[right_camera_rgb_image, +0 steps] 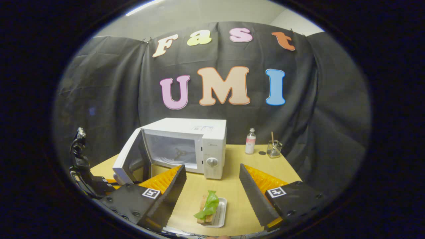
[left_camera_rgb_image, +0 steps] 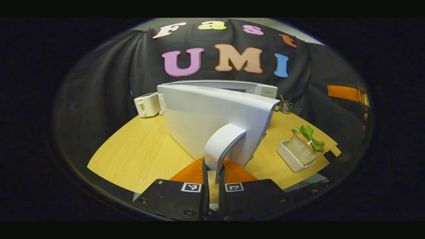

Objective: Open the microwave oven with the left hand, put the food in, and close the microwave oven.

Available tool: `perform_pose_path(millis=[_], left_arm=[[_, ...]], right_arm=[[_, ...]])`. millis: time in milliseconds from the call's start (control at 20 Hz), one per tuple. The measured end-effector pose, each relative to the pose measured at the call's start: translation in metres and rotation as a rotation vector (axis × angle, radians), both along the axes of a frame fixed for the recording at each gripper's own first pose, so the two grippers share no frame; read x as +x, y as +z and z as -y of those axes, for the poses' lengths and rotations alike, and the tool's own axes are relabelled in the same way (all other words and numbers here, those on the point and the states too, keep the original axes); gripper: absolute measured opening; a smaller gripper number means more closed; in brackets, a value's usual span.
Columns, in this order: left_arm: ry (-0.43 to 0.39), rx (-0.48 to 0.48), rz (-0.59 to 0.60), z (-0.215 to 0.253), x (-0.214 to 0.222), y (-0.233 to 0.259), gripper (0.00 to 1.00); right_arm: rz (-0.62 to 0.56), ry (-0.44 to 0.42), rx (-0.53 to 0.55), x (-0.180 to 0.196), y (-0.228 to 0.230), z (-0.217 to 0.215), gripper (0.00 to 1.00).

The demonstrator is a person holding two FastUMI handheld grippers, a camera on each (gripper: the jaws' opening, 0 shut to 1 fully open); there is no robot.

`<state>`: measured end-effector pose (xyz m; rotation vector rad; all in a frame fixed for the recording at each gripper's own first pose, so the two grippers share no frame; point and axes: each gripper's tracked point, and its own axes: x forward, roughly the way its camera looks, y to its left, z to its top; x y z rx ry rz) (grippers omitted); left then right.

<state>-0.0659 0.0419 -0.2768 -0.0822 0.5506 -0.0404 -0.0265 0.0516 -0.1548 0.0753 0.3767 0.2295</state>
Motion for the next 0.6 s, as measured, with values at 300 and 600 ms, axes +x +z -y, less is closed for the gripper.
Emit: perform_pose_path(millis=[300,600], left_arm=[[0.089,0.006,-0.016,-0.035,-0.014,-0.001,0.12],[0.149,-0.007,-0.035,-0.064,-0.026,-0.003,0.11]], right_arm=[[-0.193,-0.008,0.038,-0.018,-0.064,-0.009,0.98],[-0.353,-0.020,0.018,-0.040,-0.125,-0.011,0.97]])
